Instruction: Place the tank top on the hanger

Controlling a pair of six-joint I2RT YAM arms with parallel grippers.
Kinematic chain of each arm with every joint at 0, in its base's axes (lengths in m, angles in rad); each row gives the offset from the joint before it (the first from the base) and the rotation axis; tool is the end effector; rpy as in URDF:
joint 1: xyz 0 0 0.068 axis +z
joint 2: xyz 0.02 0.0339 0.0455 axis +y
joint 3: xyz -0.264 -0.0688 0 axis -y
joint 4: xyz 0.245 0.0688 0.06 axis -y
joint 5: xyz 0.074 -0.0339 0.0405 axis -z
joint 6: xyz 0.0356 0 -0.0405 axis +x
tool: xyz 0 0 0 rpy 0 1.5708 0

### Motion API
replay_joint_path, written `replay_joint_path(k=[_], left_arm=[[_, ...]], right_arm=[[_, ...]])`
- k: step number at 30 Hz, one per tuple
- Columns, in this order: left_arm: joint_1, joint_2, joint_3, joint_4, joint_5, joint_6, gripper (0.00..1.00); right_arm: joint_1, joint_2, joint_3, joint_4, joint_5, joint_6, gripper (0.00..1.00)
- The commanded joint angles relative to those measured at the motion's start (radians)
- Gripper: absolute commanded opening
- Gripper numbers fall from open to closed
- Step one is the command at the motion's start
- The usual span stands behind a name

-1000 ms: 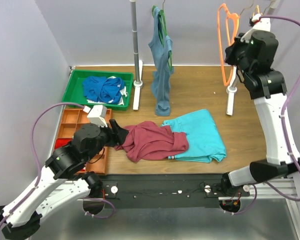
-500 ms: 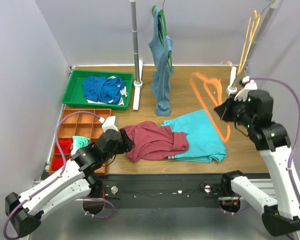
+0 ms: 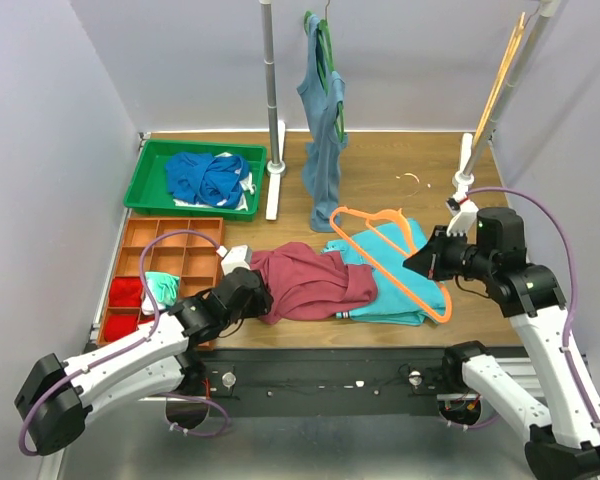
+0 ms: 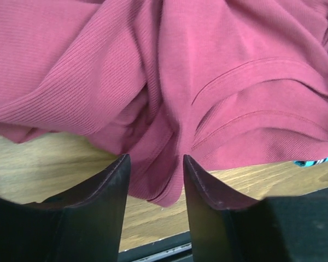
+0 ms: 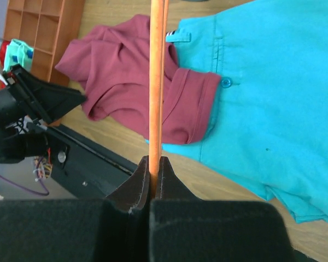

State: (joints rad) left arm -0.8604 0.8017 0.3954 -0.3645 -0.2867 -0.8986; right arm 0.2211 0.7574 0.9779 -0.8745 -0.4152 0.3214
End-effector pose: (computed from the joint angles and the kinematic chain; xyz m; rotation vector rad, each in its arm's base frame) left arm 0.1138 -0.1168 0.1861 -0.1894 2.3615 -0.5526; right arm 0.1322 0.0444 0.3422 -0.1210 2.2628 0.7554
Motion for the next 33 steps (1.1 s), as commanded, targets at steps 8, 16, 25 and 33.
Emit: replay_joint_path(k=[8,16,25,33], left_arm=[[-0.014,0.048,-0.001,0.075,-0.014,0.01,0.23],[-0.003,0.086,0.068,0.024,-0.055,0.032,0.0],[0.181,0.163,0.192,0.024,0.032,0.11,0.0],[0.221,0.203,0.266,0.036,0.066,0.122,0.0]], right_arm=[[0.193,0.129,0.128,0.011,0.033,-0.018,0.01],[0.34,0.22,0.311,-0.067,0.027,-0.047,0.01],[0.388,0.166,0.229,-0.083,0.035,-0.03,0.01],[0.388,0.093,0.085,-0.061,-0.066,-0.01,0.01]])
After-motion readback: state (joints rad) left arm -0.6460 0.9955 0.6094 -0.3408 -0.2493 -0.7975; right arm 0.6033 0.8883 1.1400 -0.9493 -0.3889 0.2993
